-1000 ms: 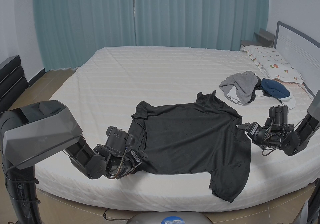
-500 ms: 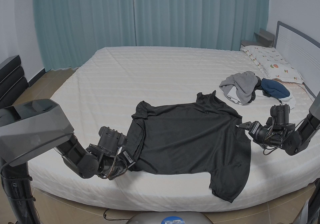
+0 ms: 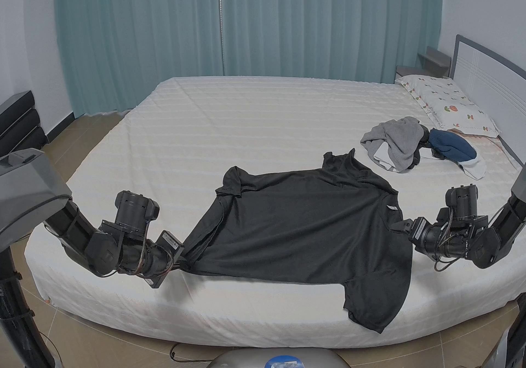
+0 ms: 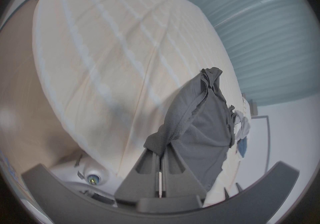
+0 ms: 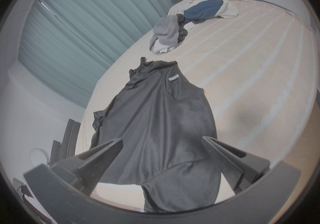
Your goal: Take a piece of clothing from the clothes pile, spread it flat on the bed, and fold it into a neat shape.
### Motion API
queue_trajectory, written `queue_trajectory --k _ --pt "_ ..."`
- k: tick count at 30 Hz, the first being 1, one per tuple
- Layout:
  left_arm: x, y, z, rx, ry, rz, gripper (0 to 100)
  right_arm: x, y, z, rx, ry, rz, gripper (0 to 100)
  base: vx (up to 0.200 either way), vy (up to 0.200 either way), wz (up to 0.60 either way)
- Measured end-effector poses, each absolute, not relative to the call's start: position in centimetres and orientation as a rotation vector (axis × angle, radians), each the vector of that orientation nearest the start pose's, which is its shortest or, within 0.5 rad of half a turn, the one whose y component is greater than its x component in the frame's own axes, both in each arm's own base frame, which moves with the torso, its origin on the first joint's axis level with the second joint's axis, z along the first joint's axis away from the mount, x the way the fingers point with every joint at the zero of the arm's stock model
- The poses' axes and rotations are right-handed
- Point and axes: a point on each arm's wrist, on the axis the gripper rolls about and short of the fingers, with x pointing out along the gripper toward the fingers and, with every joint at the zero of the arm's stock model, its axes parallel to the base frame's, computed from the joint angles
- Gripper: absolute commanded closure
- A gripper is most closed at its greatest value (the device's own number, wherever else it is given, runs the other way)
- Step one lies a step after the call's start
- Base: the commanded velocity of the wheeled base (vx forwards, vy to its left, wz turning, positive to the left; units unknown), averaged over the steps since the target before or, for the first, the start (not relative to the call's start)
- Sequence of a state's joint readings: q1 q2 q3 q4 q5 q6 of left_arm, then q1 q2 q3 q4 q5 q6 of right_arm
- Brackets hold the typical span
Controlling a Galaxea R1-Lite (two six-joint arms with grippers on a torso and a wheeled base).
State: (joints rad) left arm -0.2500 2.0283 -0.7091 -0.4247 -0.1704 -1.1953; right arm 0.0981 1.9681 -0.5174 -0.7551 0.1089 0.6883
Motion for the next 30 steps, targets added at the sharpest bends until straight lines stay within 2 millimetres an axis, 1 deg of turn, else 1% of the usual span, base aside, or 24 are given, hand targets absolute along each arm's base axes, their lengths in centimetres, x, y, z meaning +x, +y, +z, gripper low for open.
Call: queue_trajectory --k 4,8,10,16,20,22,23,30 --pt "29.9 -7.0 4.1 -1.096 1.014 0.217 100 27.0 2.9 3.7 0.657 0.809 -0.044 0 0.0 0.0 0.0" --pt "29.0 -6.4 3.8 -1.103 1.034 0.236 100 25.3 2.5 2.6 0.655 0.89 -0.027 0 0.0 0.0 0.0" --pt "28.6 -6.2 3.6 -1.103 1.045 0.243 100 24.8 2.3 2.1 0.653 0.914 -0.033 0 0.0 0.0 0.0" --pt "28.1 -6.1 3.4 -1.101 1.058 0.25 100 24.4 2.2 1.3 0.661 0.957 -0.041 0 0.0 0.0 0.0" --pt "28.0 -6.1 3.4 -1.099 1.062 0.251 100 24.8 2.4 0.7 0.661 0.967 -0.046 0 0.0 0.0 0.0" --pt "28.0 -6.1 3.4 -1.098 1.062 0.25 100 25.3 2.4 0.6 0.663 0.942 -0.038 0 0.0 0.0 0.0" --pt "28.0 -6.1 3.4 -1.098 1.062 0.25 100 25.4 2.4 0.5 0.664 0.933 -0.035 100 0.0 0.0 0.0" --pt "28.0 -6.1 3.3 -1.096 1.064 0.249 100 26.3 2.5 -0.9 0.661 0.889 -0.024 100 0.0 0.0 0.0"
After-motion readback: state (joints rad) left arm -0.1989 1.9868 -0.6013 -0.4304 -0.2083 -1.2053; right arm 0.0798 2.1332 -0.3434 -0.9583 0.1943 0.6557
